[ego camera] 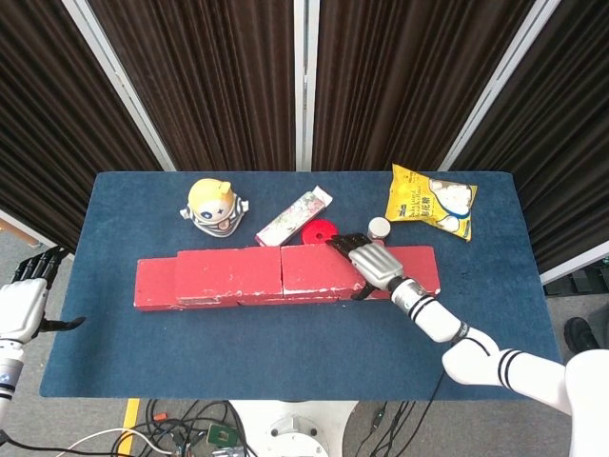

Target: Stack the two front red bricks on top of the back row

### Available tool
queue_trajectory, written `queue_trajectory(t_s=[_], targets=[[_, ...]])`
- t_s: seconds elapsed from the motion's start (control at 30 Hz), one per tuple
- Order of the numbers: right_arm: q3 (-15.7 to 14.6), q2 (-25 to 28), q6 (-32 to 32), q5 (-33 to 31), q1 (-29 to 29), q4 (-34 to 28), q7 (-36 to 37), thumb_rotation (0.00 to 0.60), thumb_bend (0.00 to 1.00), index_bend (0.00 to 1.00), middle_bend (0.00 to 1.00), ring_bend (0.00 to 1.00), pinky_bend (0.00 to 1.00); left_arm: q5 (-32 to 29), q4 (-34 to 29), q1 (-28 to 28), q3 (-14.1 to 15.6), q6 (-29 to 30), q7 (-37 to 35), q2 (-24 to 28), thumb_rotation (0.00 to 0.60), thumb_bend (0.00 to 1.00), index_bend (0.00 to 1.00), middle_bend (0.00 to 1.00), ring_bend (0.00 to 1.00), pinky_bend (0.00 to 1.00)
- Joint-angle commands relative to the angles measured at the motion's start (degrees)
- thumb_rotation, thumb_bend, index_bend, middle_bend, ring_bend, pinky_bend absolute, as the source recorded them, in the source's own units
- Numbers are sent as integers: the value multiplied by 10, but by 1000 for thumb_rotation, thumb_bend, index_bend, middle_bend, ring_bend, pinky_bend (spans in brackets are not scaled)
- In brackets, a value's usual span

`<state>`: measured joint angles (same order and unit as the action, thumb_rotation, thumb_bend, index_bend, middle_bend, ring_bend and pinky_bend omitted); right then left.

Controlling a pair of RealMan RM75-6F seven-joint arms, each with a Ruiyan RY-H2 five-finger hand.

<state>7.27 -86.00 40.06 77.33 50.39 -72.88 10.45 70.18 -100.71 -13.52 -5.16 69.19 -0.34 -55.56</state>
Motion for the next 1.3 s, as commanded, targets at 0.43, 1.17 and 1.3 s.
queue_trajectory(t_s=[0.43, 1.17, 1.3], targets=[[4, 99, 53, -1, -30, -123, -51, 600, 0, 0, 0, 0, 0, 5, -5, 4, -2, 11, -1, 3, 600, 0, 19, 0, 0, 0], [-127, 240, 519, 102, -376, -230, -282, 600, 0, 0, 0, 0, 0, 195, 38, 45, 54, 125, 45, -22, 600, 0, 19, 0, 0, 0], [-136, 221, 568, 128, -420, -189, -263, 600, 0, 0, 0, 0, 0, 214, 44, 62, 58, 161, 75, -38, 600, 0, 19, 0, 0, 0]])
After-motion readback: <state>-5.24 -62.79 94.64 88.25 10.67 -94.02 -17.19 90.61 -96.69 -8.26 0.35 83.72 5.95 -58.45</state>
